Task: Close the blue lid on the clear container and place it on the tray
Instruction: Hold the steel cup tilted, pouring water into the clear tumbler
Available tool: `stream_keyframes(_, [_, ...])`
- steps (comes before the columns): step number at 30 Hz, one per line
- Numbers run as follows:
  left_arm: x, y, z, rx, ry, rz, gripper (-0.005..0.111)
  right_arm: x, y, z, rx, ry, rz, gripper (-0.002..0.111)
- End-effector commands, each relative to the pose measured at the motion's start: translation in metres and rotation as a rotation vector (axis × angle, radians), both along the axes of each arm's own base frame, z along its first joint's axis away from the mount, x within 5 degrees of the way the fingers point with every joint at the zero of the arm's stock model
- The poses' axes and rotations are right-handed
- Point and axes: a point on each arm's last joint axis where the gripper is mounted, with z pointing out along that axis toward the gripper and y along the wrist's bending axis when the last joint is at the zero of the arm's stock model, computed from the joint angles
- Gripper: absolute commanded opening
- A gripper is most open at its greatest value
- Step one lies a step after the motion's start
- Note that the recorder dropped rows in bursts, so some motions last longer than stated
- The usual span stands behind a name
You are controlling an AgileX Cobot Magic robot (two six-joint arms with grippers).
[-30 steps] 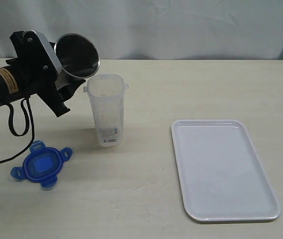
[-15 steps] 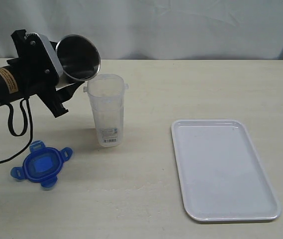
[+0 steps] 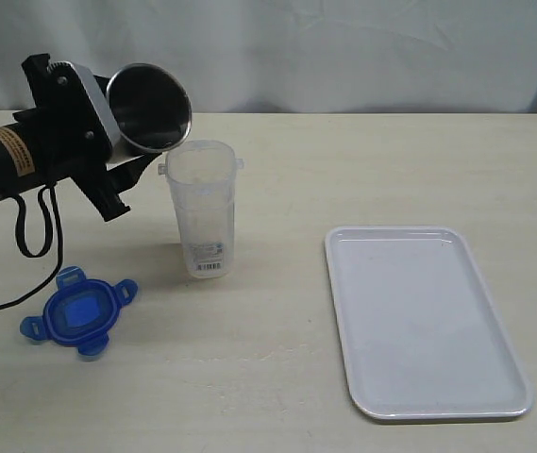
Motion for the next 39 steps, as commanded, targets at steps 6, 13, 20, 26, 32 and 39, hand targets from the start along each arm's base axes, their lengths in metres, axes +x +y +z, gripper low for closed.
stream_keyframes(6, [0.0006, -0.0028, 0.0137, -0.028, -0.091, -0.015, 0.0, -0.0003, -0.0001, -0.0002, 0.004, -0.005, -0.002, 0.004])
stream_keyframes(13, [0.0007, -0.0026, 0.0138, -0.019, -0.095, -0.015, 0.0, -0.0003, -0.0001, -0.0002, 0.008, -0.005, -0.001, 0.004])
stream_keyframes(20, [0.0007, -0.0029, 0.0146, -0.022, -0.104, -0.019, 0.0, -0.0003, -0.0001, -0.0002, 0.008, -0.005, -0.001, 0.004])
stream_keyframes(26, [0.0007, -0.0029, 0.0146, -0.001, -0.113, -0.024, 0.0, -0.0003, -0.0001, -0.0002, 0.008, -0.005, -0.001, 0.004])
stream_keyframes(32, [0.0007, -0.003, 0.0147, 0.006, -0.119, -0.027, 0.0, -0.0003, -0.0001, -0.0002, 0.008, -0.005, -0.001, 0.004])
stream_keyframes(39, [0.0007, -0.003, 0.0147, 0.022, -0.126, -0.031, 0.0, -0.0003, -0.0001, -0.0002, 0.008, -0.005, -0.001, 0.004])
